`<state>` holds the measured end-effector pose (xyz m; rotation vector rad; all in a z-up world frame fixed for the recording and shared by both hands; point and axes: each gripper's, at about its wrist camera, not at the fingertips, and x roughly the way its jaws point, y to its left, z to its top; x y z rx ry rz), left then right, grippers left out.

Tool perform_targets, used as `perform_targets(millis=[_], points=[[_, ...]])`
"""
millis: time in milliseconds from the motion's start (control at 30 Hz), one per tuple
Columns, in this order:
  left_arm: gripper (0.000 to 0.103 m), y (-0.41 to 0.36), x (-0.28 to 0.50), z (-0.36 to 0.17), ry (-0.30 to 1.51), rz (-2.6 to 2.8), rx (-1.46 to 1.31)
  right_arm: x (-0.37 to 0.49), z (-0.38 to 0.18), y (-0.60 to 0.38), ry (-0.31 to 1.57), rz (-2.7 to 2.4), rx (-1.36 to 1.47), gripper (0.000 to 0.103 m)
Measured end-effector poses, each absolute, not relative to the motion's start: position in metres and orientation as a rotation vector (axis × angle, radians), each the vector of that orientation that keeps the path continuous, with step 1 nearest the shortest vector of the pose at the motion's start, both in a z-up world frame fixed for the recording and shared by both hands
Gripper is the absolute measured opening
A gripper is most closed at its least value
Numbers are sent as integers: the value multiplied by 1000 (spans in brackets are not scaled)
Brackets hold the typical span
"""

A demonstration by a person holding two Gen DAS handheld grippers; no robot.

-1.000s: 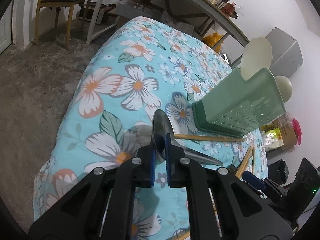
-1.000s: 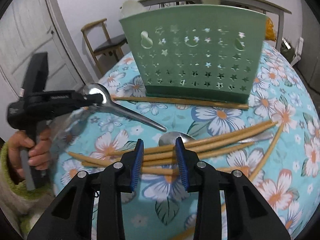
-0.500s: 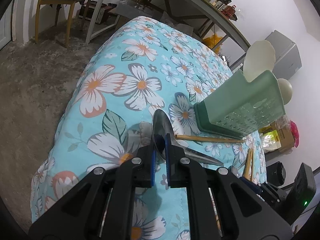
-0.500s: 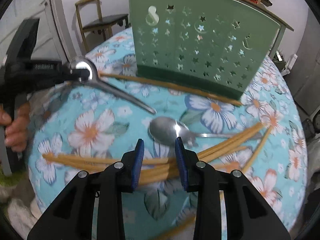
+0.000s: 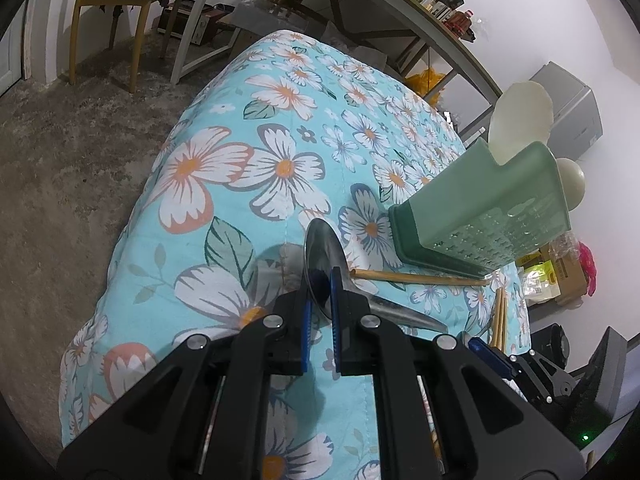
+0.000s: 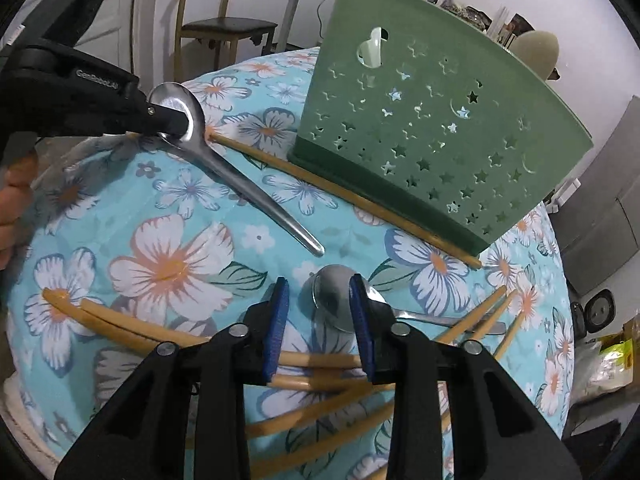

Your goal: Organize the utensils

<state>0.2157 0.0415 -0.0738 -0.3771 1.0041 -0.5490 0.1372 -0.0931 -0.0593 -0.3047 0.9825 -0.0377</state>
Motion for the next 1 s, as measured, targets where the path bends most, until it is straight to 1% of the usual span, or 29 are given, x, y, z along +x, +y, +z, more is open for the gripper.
perform_targets(millis=[33,67,100,200,433,600,800,1000], points=[[8,42,215,-74,1005,-550,-375,137,-60,-94,981,-35,-297,21],[8,41,215,-74,1005,-549,-374,138,-60,-94,976,-42,-296,14],[8,41,215,-74,1005,-548,-374,138,-61,-94,973,-51,-304,12],[8,41,215,-74,1001,-549,-370,139,-56,-95,951,-54,-298,9],[6,39,206,-59,934,-548,-330,128,-15,-114,861,-61,-205,5],[4,30,191,-31,837,-566,-253,122,14,-148,805,-52,-26,5],[3,19,170,1,725,-596,-161,113,35,-181,738,-57,123,4],[3,16,158,24,655,-620,-117,106,43,-194,692,-79,175,3]])
